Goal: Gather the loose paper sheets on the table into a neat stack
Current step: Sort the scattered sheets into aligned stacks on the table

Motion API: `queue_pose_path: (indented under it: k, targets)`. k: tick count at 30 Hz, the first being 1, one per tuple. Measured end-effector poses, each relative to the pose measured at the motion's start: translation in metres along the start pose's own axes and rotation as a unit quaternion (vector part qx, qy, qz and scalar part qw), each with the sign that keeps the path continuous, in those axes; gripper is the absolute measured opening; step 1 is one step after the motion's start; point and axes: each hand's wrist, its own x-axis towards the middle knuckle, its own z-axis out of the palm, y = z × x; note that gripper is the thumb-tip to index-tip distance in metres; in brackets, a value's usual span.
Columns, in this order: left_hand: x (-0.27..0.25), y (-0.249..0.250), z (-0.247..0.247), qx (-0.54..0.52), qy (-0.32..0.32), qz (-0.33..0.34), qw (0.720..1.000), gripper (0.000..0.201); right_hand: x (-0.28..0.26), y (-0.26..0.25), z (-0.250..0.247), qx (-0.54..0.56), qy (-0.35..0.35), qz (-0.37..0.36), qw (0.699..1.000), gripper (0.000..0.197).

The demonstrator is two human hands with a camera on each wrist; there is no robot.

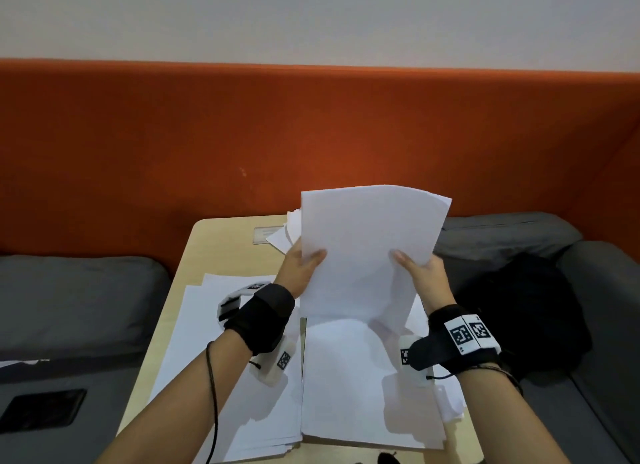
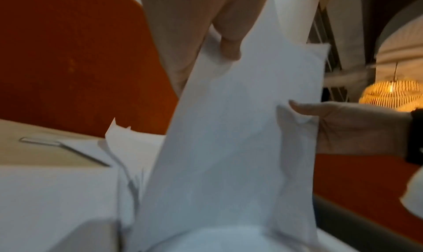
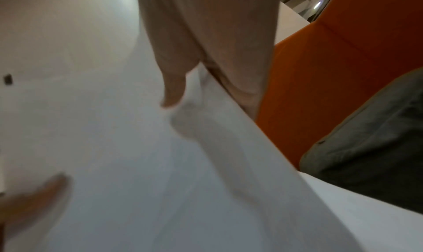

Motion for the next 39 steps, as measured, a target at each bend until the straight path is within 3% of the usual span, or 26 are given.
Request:
queue_pose_path:
  k: [3,7,10,13,18,21,26,29,35,39]
  targets:
    - [-0.008,-0.018,-0.003,0.089,-0.038,-0.047,0.994,0.029,-0.002,0.004,0.009,-0.051,-0.004,0.021,0.998,0.028]
    - [-0.008,0.002,-0.026,0.048,0.079,-0.009,0.996,0.024,0.002,-0.014,0.027,-0.083,-0.021,-0.021,0.996,0.031]
    - [-0.009,0.009,-0.055,0.024,0.144,0.002,0.989,0.024,-0.003,-0.014,0.050,-0.169,-0.106,0.001,0.980,0.034]
    - [-0.016,-0.020,-0.090,0.114,0.185,-0.046,0.975,0.017,-0.022,0.002,0.073,-0.192,-0.219,0.058,0.955,0.024]
    - [-0.049,-0.077,-0.129,0.290,0.213,-0.189,0.914,0.027,-0.048,0.048,0.108,-0.254,-0.342,0.191,0.885,0.006]
    - [-0.067,-0.093,-0.137,0.371,0.174,-0.310,0.858,0.035,-0.057,0.072,0.122,-0.316,-0.367,0.207,0.850,0.024]
    - [-0.075,-0.094,-0.140,0.441,0.130,-0.345,0.818,0.051,-0.060,0.089,0.129,-0.417,-0.361,0.187,0.813,0.046]
    - [-0.070,-0.092,-0.141,0.420,0.145,-0.368,0.817,0.057,-0.060,0.091,0.129,-0.433,-0.361,0.174,0.808,0.046]
    - [-0.064,-0.094,-0.155,0.283,0.174,-0.386,0.860,0.051,-0.064,0.095,0.126,-0.409,-0.350,0.182,0.823,0.043]
    - [-0.064,-0.095,-0.150,0.246,0.176,-0.368,0.879,0.063,-0.065,0.097,0.127,-0.404,-0.349,0.191,0.824,0.046]
